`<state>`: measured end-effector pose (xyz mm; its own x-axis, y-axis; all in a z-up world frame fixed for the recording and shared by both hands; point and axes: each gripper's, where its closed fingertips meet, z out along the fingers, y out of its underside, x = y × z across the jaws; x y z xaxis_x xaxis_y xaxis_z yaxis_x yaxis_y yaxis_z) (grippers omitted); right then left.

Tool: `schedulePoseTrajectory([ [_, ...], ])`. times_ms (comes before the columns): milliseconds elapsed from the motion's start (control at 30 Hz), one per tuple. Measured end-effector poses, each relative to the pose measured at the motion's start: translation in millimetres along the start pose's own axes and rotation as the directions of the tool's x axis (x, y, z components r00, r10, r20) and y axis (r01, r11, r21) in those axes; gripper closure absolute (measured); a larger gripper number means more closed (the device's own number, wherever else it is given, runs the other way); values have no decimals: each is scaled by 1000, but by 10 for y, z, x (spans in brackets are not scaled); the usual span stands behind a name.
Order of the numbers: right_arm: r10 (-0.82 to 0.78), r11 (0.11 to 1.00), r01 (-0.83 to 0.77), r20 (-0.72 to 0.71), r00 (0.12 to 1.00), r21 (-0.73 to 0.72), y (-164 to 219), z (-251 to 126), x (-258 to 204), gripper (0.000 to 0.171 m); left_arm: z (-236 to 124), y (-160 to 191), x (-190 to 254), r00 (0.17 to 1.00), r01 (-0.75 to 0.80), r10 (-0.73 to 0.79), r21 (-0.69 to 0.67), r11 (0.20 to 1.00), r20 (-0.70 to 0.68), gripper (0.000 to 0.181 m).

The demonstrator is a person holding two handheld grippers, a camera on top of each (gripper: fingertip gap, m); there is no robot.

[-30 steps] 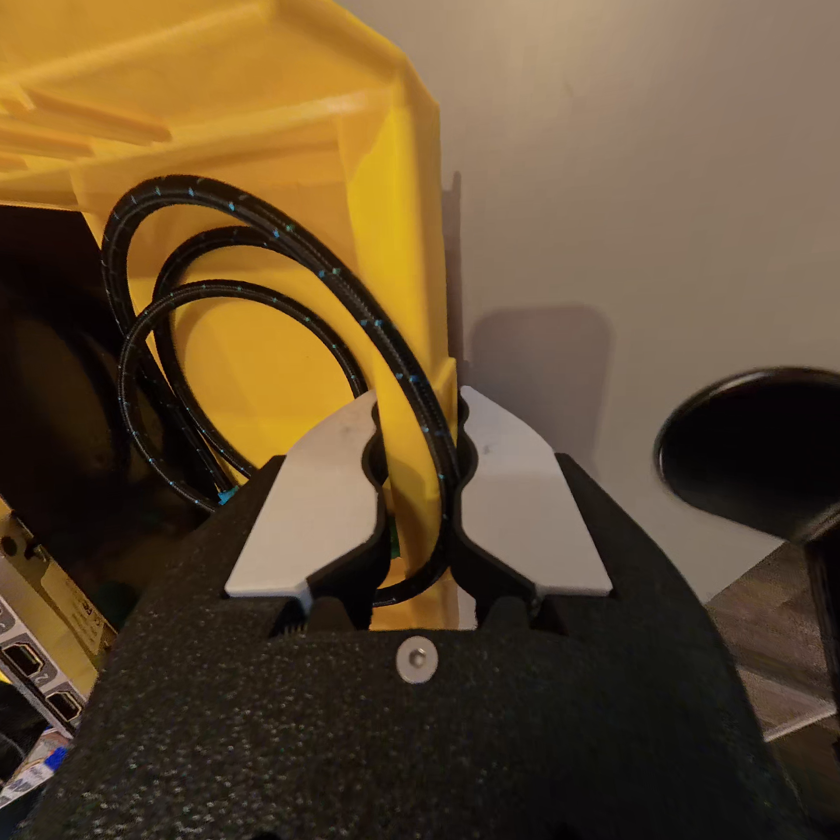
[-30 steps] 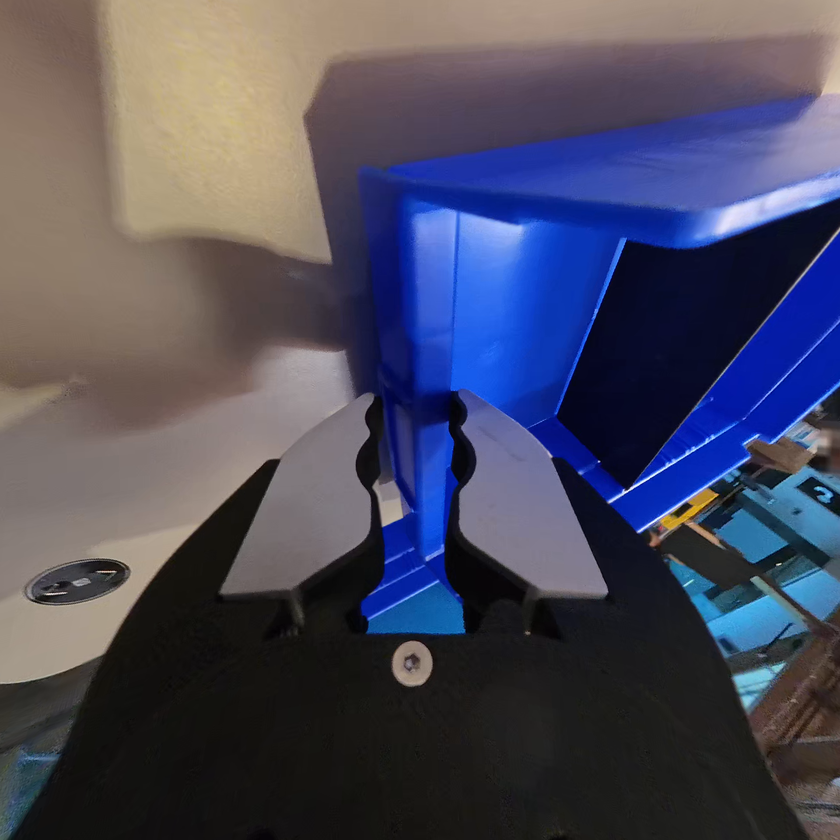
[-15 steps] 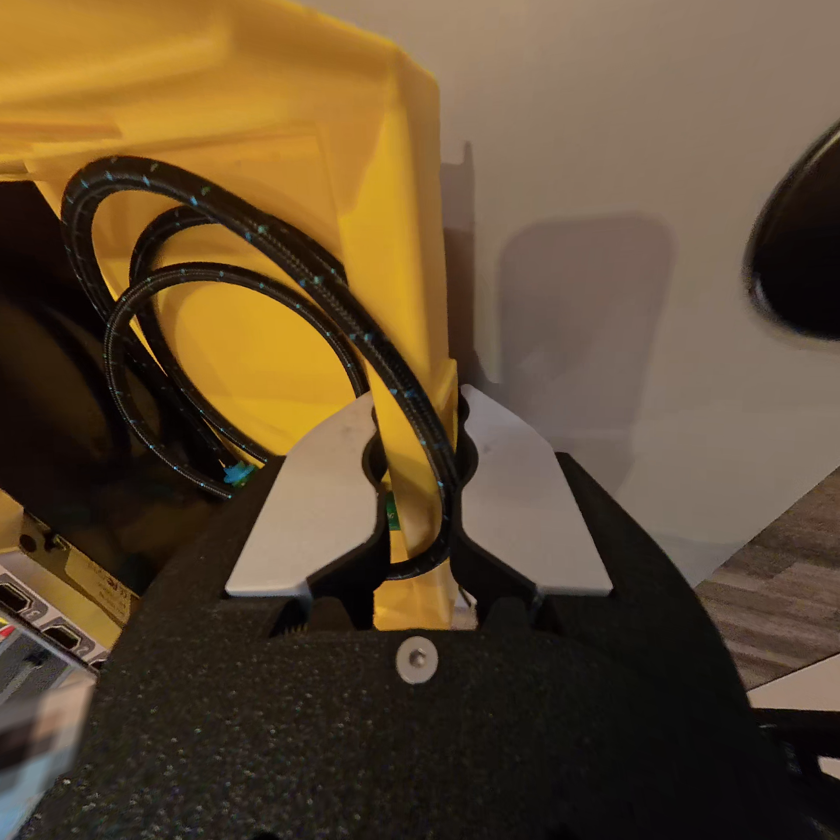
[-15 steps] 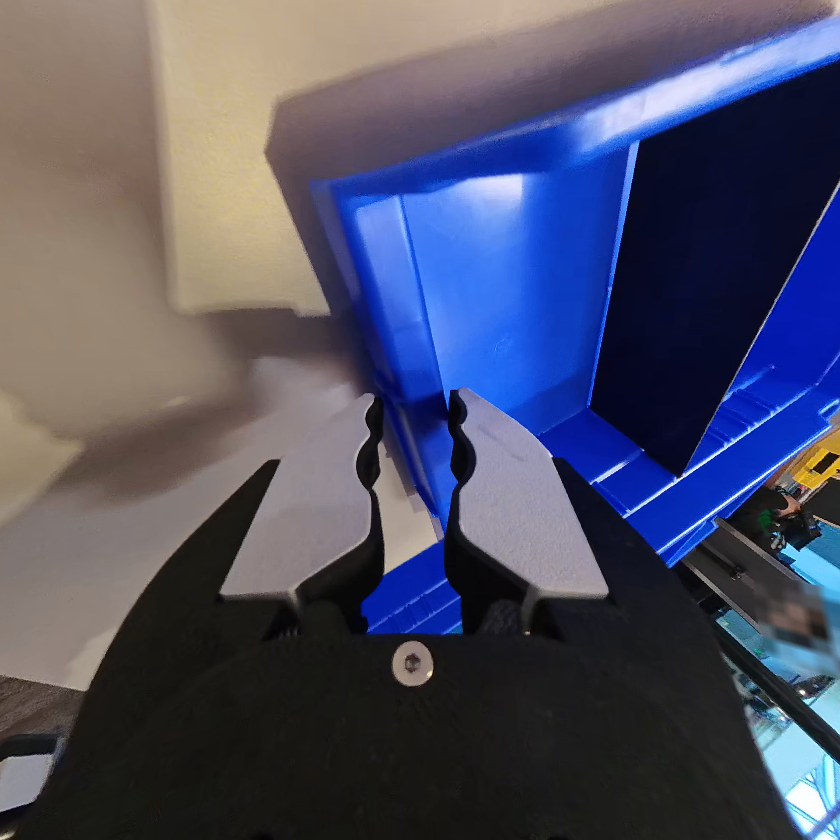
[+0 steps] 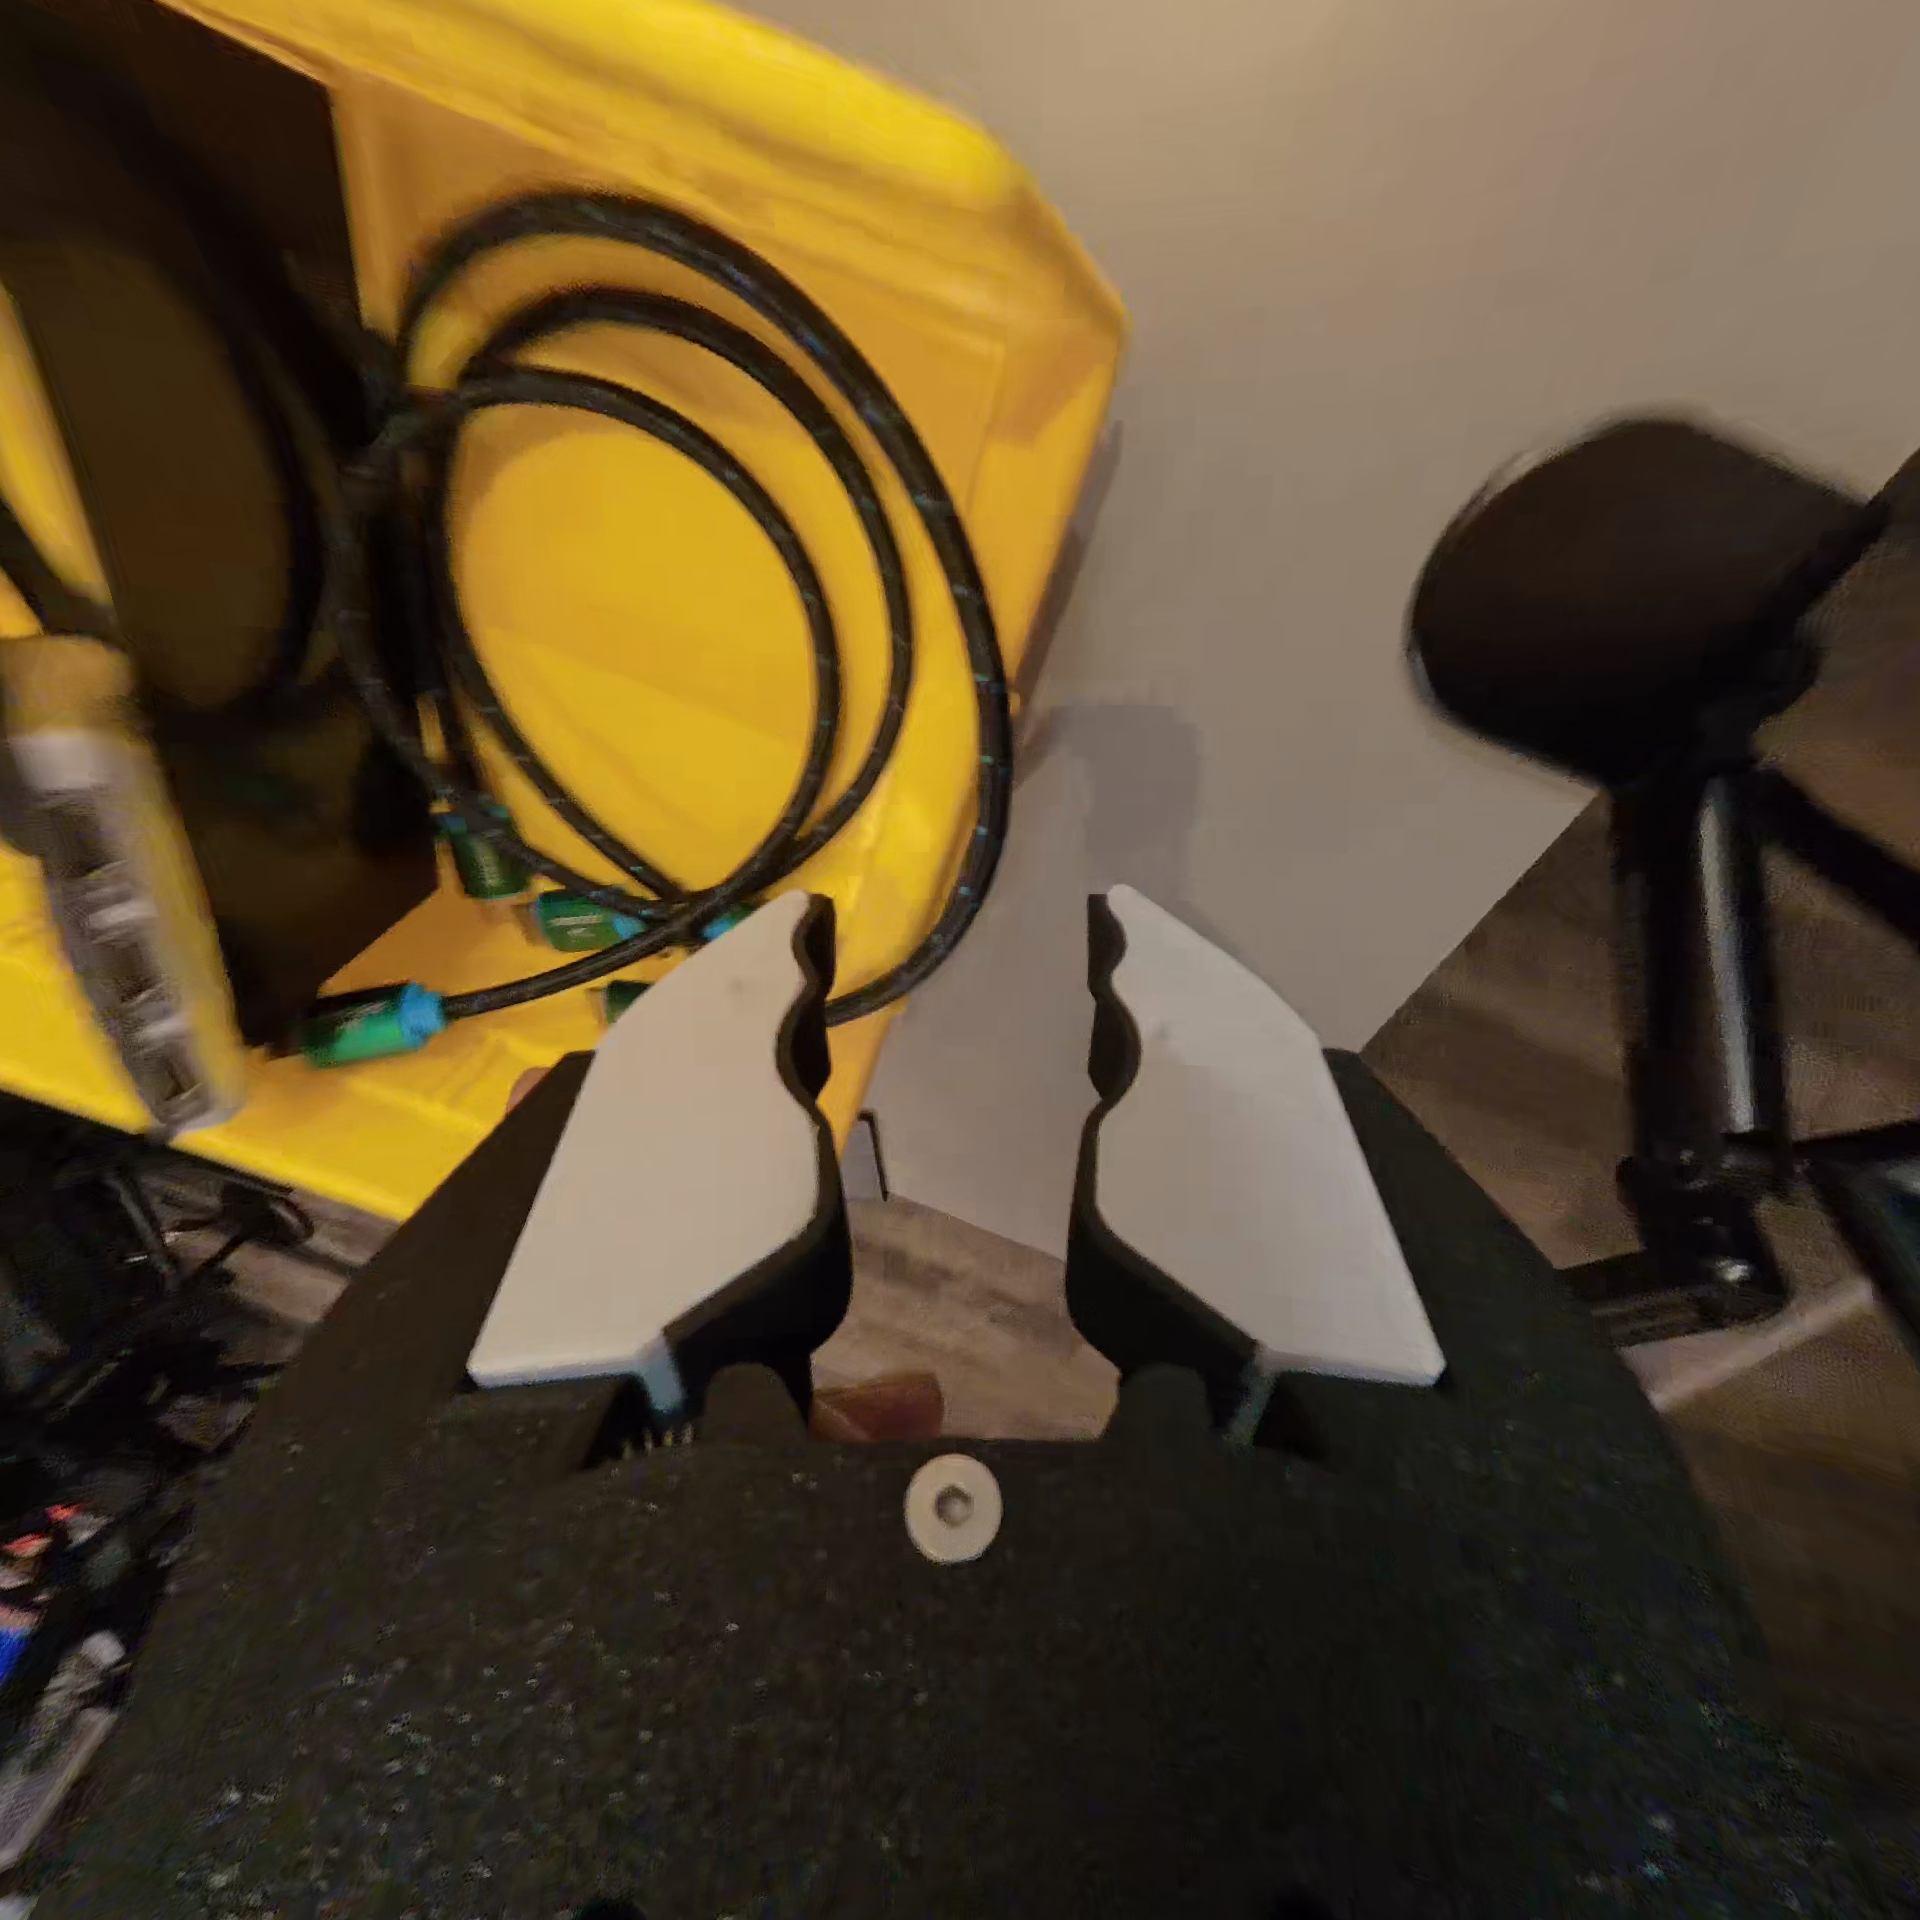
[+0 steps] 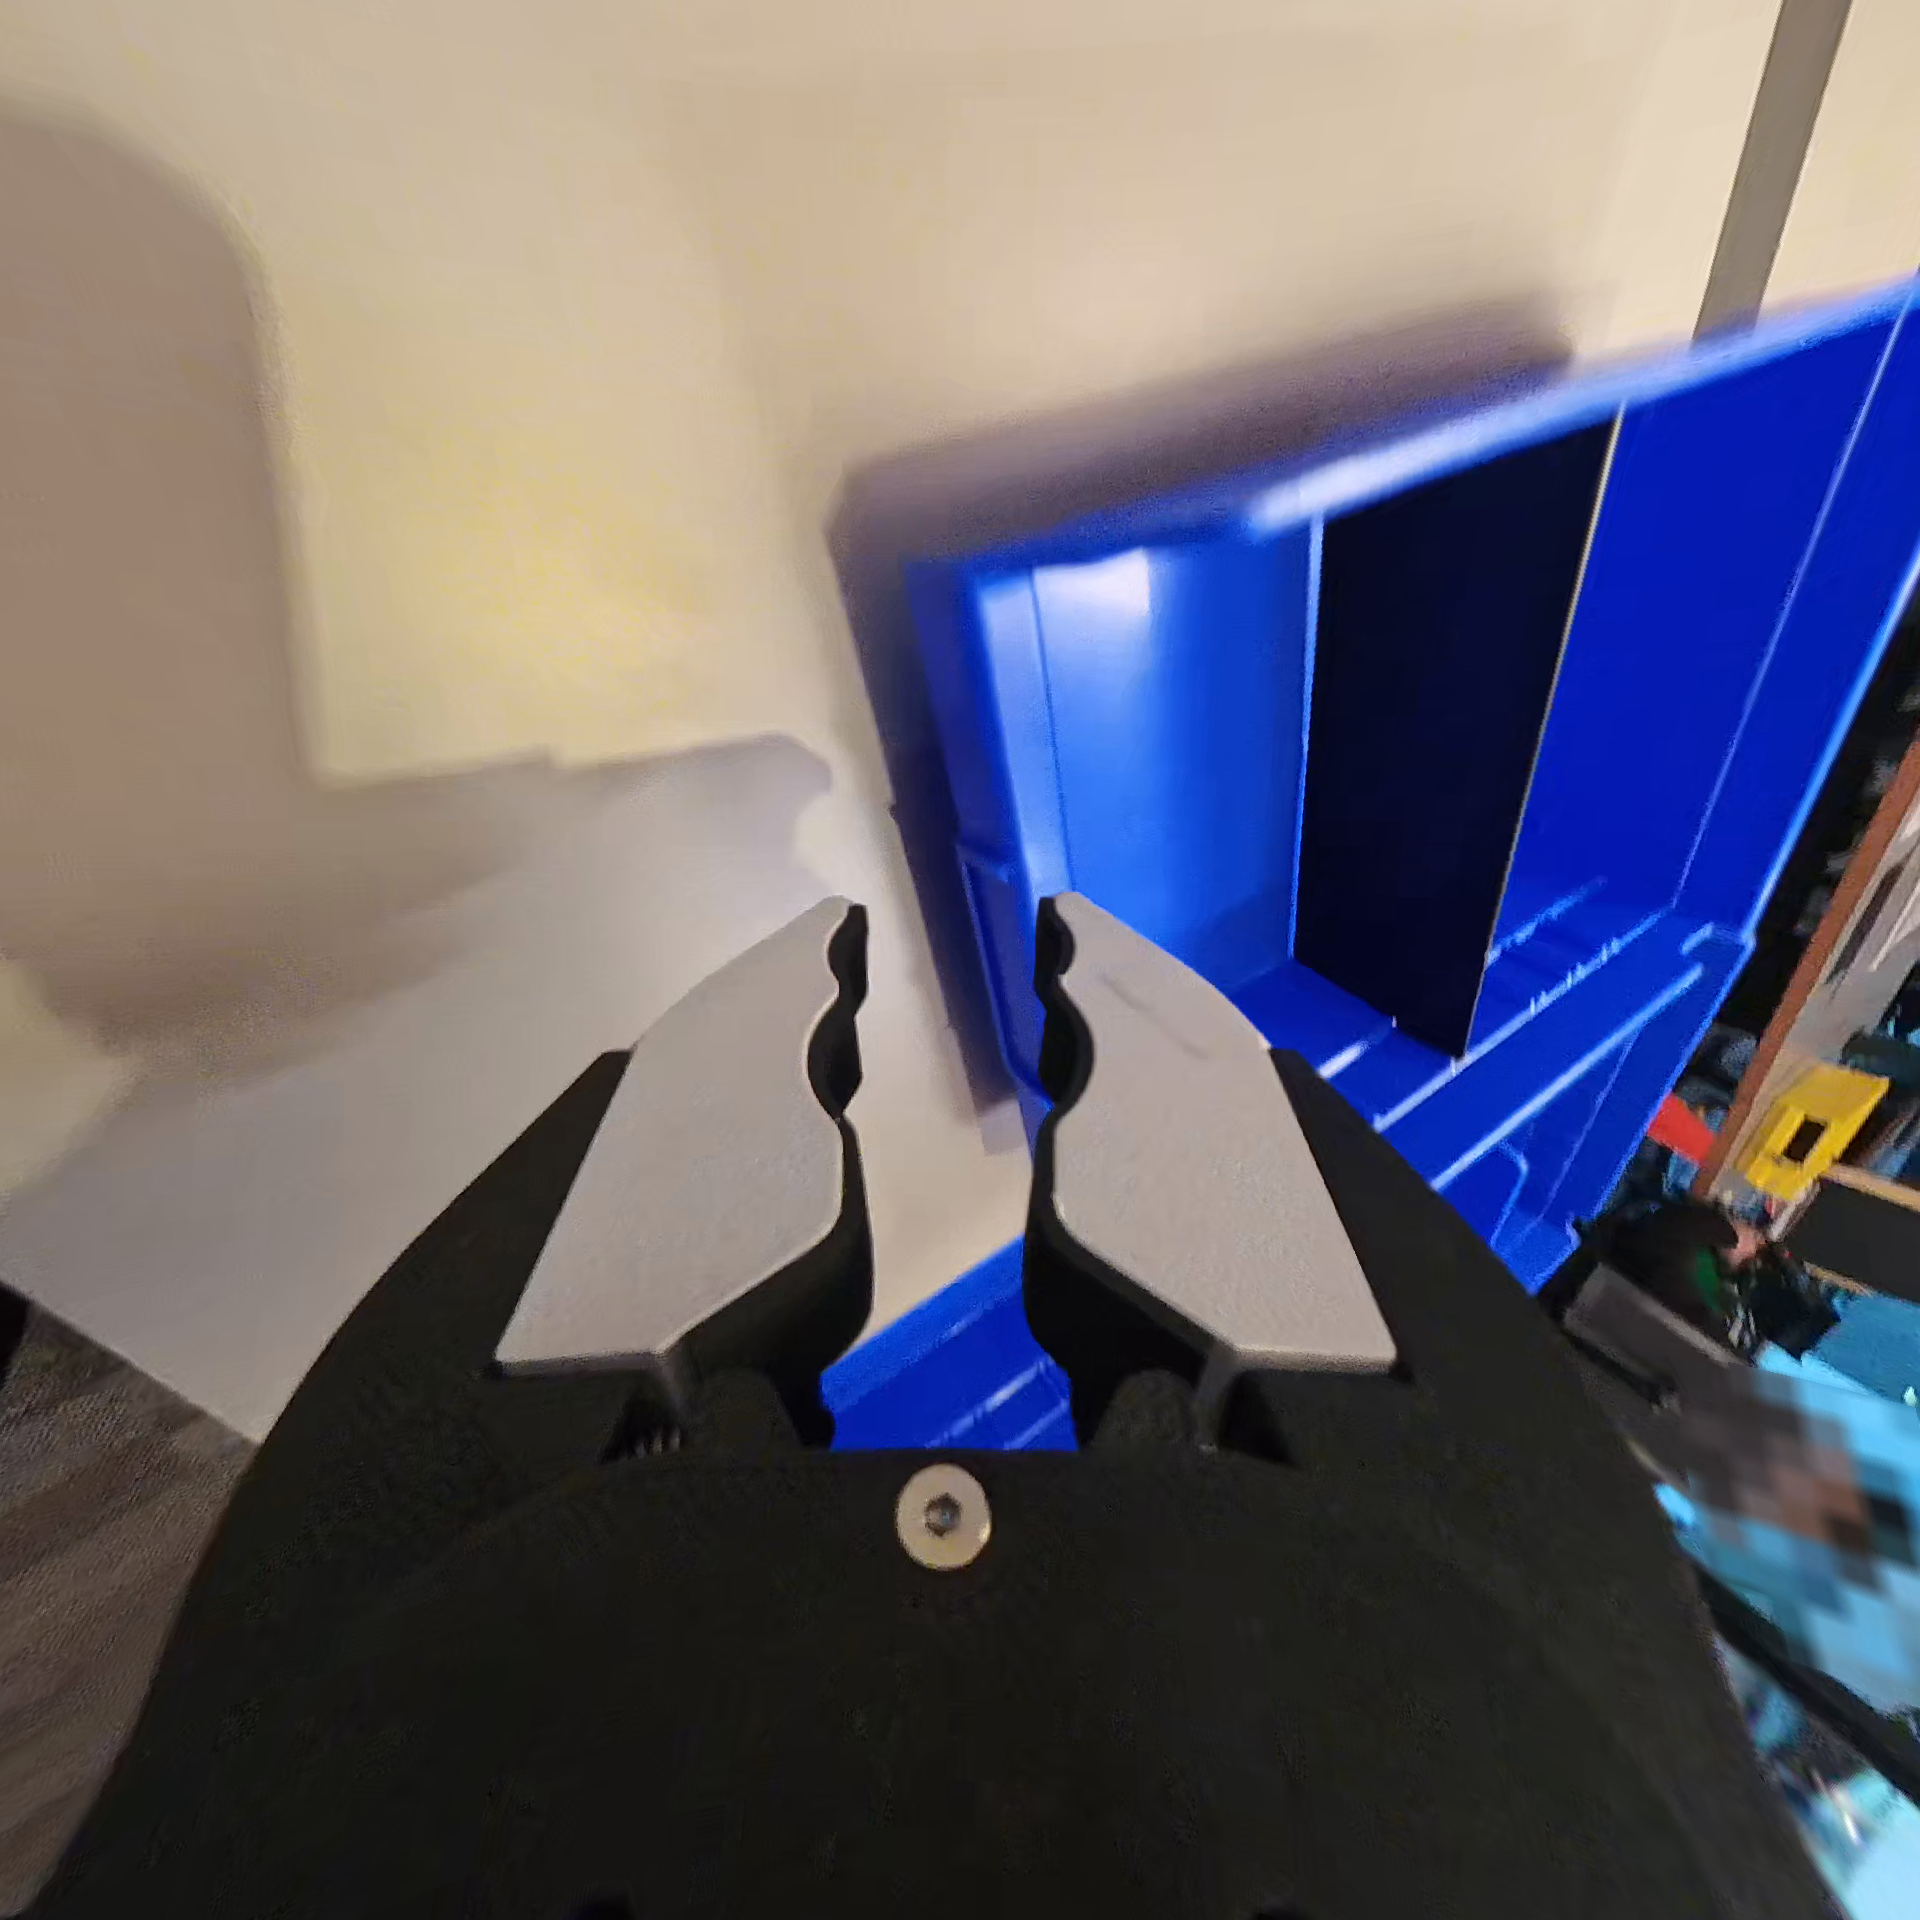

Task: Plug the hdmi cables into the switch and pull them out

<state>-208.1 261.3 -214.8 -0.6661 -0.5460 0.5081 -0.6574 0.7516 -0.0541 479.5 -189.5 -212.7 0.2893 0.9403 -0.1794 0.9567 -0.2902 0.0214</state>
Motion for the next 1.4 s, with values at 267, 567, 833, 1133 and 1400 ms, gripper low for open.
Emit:
schedulePoseTrajectory([
  [267,25,963,-28,12,1000,268,-1053,144,-403,142,-286,-165,-1372,784,-32,-38,102,994,619,121],
  [567,127,899,-99,-37,991,426,-1704,389,-545,143,319,195,-1805,724,24,139,-226,974,676,142],
  [833,147,868,-126,-5,989,479,-1915,491,-567,146,-154,210,-1863,620,94,17,-97,991,784,158],
  [1133,148,839,-94,-59,987,536,-2205,501,-351,147,-1808,-452,-1822,226,50,-185,178,983,956,158],
  [1400,214,755,-36,-194,957,655,-2650,264,227,148,-2132,-2121,-1330,249,-261,-346,406,876,905,159],
])
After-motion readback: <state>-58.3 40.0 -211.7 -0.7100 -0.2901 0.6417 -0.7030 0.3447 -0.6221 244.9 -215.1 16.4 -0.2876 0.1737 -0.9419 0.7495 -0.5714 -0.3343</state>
